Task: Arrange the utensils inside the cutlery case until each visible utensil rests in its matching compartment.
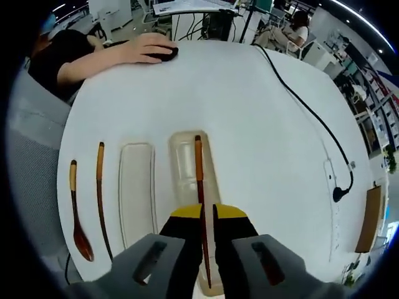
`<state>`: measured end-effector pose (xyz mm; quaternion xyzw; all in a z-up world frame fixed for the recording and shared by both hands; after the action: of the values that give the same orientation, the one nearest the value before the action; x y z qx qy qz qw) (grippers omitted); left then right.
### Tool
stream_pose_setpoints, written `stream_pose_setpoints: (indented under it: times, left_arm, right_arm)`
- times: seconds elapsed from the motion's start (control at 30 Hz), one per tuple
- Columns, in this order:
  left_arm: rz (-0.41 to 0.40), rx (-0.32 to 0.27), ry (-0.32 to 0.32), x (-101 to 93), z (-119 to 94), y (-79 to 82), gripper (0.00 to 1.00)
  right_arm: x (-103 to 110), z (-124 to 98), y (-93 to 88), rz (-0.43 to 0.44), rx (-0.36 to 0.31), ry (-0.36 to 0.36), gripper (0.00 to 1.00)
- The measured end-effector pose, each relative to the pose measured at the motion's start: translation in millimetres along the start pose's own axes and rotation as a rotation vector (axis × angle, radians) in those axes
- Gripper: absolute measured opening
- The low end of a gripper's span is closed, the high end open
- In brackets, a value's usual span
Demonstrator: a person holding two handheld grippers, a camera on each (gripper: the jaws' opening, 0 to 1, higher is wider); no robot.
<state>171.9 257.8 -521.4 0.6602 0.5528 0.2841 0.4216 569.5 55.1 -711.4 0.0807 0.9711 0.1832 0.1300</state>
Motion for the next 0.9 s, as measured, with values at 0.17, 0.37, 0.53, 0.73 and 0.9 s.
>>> stream_pose_setpoints:
  times: [0.17, 0.37, 0.53, 0.73, 0.9]
  left_arm:
    - [-0.022, -0.04, 0.018, 6.5, -8.7, 2.4, 0.74]
    - [-0.026, -0.033, 0.02, 8.9, -9.7, -0.7, 0.74]
    - [-0.014, -0.049, 0.012, 6.8, -9.3, 3.1, 0.74]
    - [-0.006, -0.06, 0.01, 5.7, -12.3, 2.0, 0.74]
    - [-0.011, -0.047, 0.013, 7.2, -15.8, -1.0, 0.73]
  right_arm:
    - [-2.1, -7.8, -0.9, 0.037, -0.017, -0.016, 0.1]
    - [-5.2, -14.2, -3.5, 0.042, -0.035, -0.037, 0.08]
    - [9.4, -24.5, -3.4, 0.033, -0.045, -0.039, 0.1]
    - [19.0, -31.0, -3.4, 0.037, -0.07, -0.038, 0.09]
    - [24.4, -34.1, -3.4, 0.05, -0.088, -0.032, 0.11]
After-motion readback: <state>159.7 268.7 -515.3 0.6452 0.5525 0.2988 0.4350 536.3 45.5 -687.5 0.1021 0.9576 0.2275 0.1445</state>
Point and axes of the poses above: the point that each gripper's makers call its tool centre point, and the gripper's own axes: z roughly forward along the fingers, x roughly to its left, y roughly out of its top, the point moved 7 cm from there along -z, roughly backward along the fingers, and after that the axes turned 5 degrees about -y, right-handed, at the moved point
